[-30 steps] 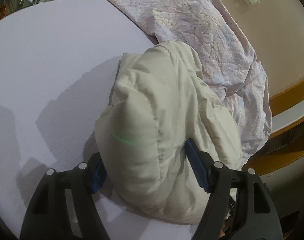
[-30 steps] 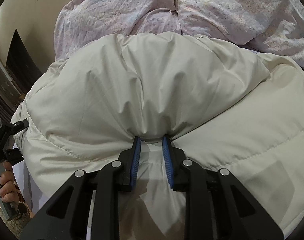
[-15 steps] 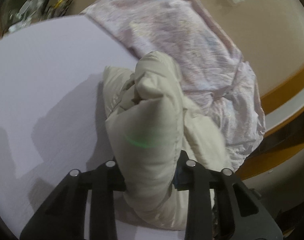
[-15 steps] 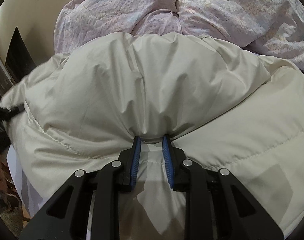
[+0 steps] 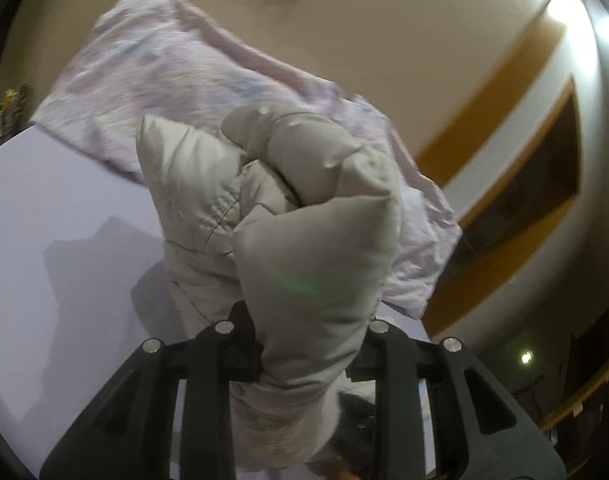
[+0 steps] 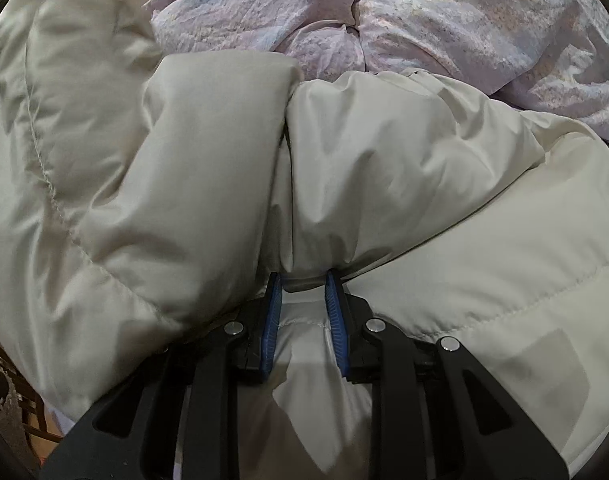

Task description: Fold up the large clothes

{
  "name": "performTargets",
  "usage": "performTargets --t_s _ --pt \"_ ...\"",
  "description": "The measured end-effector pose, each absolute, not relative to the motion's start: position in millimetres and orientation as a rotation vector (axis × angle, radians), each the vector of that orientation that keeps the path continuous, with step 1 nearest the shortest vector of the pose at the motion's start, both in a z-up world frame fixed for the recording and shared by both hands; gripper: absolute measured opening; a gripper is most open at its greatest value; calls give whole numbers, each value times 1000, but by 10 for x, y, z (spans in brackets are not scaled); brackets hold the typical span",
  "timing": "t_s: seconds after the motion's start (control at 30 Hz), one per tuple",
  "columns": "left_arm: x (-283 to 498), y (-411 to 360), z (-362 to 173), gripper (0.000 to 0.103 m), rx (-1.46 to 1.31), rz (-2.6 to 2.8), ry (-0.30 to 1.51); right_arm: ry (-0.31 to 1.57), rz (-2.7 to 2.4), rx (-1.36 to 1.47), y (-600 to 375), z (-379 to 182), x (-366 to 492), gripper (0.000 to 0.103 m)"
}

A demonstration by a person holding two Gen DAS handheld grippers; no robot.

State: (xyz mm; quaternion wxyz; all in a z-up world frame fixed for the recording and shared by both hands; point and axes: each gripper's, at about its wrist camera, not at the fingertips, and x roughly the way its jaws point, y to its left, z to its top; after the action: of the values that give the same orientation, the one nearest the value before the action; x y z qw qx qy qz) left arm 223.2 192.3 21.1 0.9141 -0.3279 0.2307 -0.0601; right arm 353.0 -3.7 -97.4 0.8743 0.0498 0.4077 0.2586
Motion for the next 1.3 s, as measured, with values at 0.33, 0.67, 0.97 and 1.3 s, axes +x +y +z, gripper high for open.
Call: performTargets --t_s 0.33,0.67,0.97,1.3 --pt "2646 1059 331 31 -621 -321 535 853 626 206 -224 -1015 3636 25" --pt "2868 447 299 32 -533 -344 594 764 616 200 -818 -856 3275 38" --pt "3057 -58 174 32 -490 -418 664 710 462 269 -1701 -888 2966 43" --pt "3406 -713 -188 32 -454 -525 814 713 426 348 -2031 -1096 2806 44"
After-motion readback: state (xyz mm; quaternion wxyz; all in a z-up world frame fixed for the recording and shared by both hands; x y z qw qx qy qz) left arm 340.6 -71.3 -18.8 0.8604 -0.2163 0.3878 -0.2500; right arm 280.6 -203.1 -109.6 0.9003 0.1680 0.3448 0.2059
